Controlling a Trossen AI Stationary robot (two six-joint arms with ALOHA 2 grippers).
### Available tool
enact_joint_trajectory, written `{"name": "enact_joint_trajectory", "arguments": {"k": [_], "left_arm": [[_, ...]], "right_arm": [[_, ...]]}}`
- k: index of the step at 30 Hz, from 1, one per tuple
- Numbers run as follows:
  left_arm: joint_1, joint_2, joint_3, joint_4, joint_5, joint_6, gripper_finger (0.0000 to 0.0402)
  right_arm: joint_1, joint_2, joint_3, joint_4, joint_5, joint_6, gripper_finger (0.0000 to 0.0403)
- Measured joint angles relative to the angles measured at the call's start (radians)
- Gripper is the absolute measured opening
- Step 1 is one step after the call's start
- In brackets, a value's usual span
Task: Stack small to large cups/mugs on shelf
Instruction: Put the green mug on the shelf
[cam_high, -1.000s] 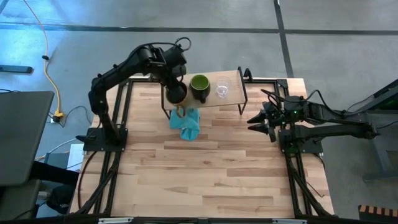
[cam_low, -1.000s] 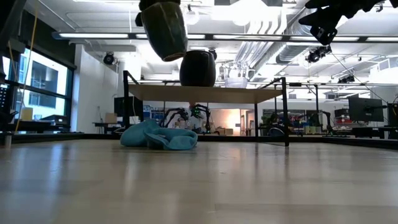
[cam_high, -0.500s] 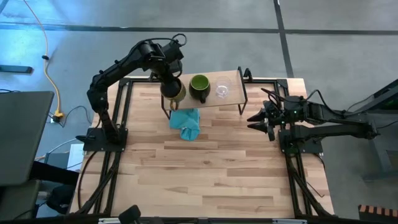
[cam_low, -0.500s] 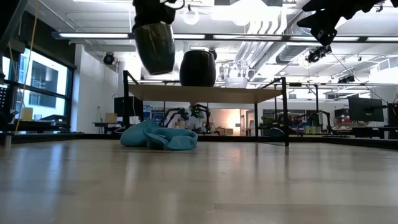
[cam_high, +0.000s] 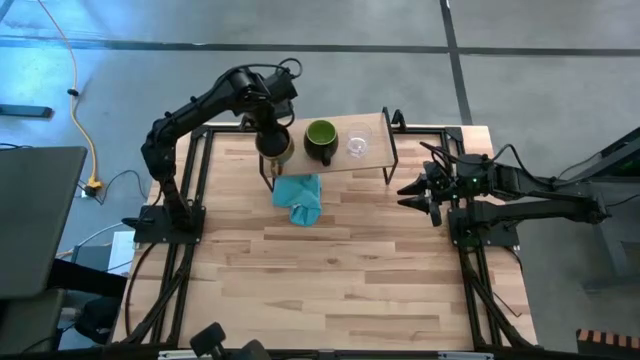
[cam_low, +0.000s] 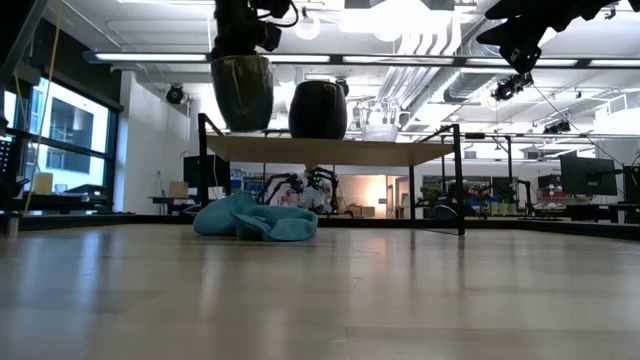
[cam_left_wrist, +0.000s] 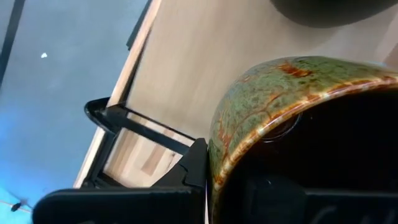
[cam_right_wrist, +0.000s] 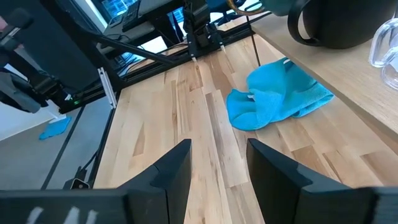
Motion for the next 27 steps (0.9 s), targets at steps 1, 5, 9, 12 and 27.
{"name": "enact_joint_trajectory", "arguments": {"k": [1, 5, 9, 12, 27], "left_arm": [[0.004, 0.000, 0.000, 0.000, -0.003, 0.000, 0.0022], [0.020, 0.001, 0.000, 0.000, -0.003, 0.000, 0.0022], [0.033, 0.001, 0.000, 0.000, 0.004, 0.004, 0.0023], [0.033, 0.001, 0.000, 0.000, 0.004, 0.022, 0.0023], [0.031, 0.052, 0.000, 0.000, 0.008, 0.038, 0.0023]], "right_arm": [[0.000, 0.000, 0.000, 0.000, 0.000, 0.000, 0.0144], [0.000, 0.000, 0.000, 0.000, 0.000, 0.003, 0.0144], [0.000, 0.001, 0.000, 0.000, 0.000, 0.003, 0.0144], [0.000, 0.001, 0.000, 0.000, 0.000, 0.003, 0.0144], [0.000, 0.001, 0.000, 0.000, 0.024, 0.007, 0.0144]]}}
